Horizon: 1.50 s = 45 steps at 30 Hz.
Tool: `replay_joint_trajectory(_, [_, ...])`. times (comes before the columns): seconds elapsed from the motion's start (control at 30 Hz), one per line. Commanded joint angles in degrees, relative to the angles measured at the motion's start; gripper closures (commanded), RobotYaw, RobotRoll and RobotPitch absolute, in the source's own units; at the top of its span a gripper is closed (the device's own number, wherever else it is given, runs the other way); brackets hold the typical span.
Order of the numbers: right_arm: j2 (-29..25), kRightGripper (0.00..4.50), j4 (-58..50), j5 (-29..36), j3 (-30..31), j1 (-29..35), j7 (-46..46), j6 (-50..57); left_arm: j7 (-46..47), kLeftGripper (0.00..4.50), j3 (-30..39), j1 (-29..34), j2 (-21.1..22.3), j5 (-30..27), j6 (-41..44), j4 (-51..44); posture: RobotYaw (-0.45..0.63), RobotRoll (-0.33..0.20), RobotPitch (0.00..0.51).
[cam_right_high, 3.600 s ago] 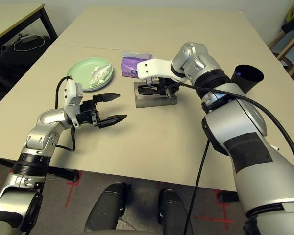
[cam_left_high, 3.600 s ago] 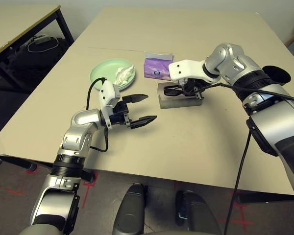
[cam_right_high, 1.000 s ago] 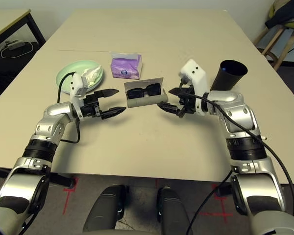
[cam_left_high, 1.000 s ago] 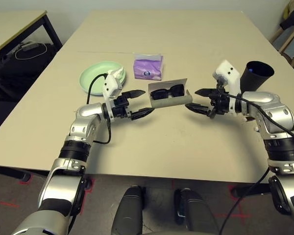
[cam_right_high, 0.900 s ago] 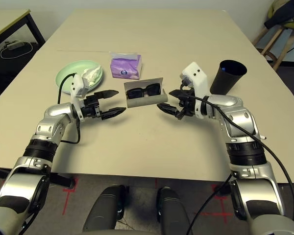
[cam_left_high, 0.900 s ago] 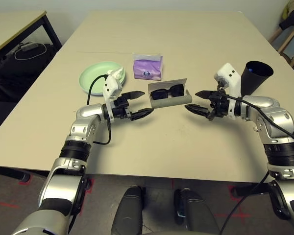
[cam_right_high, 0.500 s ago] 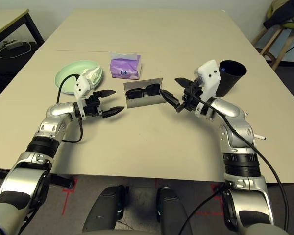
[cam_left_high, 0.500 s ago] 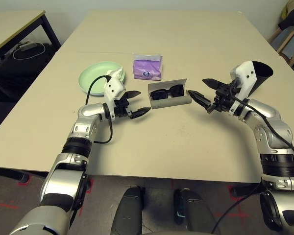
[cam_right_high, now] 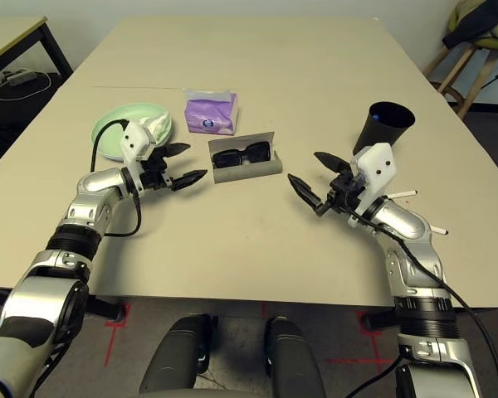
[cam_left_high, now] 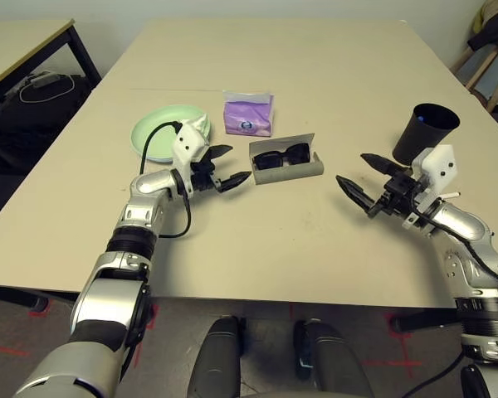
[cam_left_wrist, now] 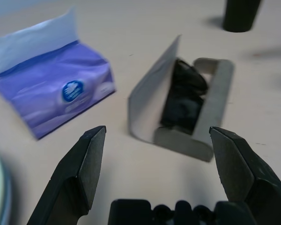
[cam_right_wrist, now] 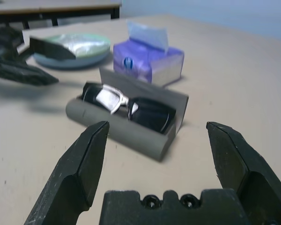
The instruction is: Organize and tidy the items on the table.
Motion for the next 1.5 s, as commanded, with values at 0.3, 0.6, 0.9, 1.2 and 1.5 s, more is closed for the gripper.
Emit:
replay_joint_trajectory(0.3, [-1.8,0.02,4.3,4.2,-0.8,3.6,2.4,0.2,-1.7,0.00,0.6,-0.8,-1.2,-0.2,0.1,1.6,0.09,0.000,0.118])
replay_joint_trajectory(0.6, [-1.6,0.00,5.3,4.6,-0.6,2.9,1.9,-1.1,1.9,1.31,1.0,-3.1,0.1,2.0,0.7,7.0,0.08,0.000,0.119])
replay_joint_trajectory(0.9, [-1.5,0.00,2.5,4.8,-0.1,2.5,0.5,-0.3,10.4,4.48,1.3,-7.5,-0.7,4.4,0.6,13.0,0.07,0.000,0.125])
replay_joint_trajectory(1.2, [-1.8,0.00,-0.1,5.0,0.2,2.9,-0.6,0.8,15.4,4.48,1.5,-11.6,-4.3,5.9,0.0,17.4,0.06,0.000,0.127])
replay_joint_trajectory(1.5, [-2.1,0.00,-3.5,5.3,0.1,4.3,-1.9,2.9,15.4,4.48,1.5,-13.7,-6.9,6.4,-1.3,19.7,0.03,0.000,0.135])
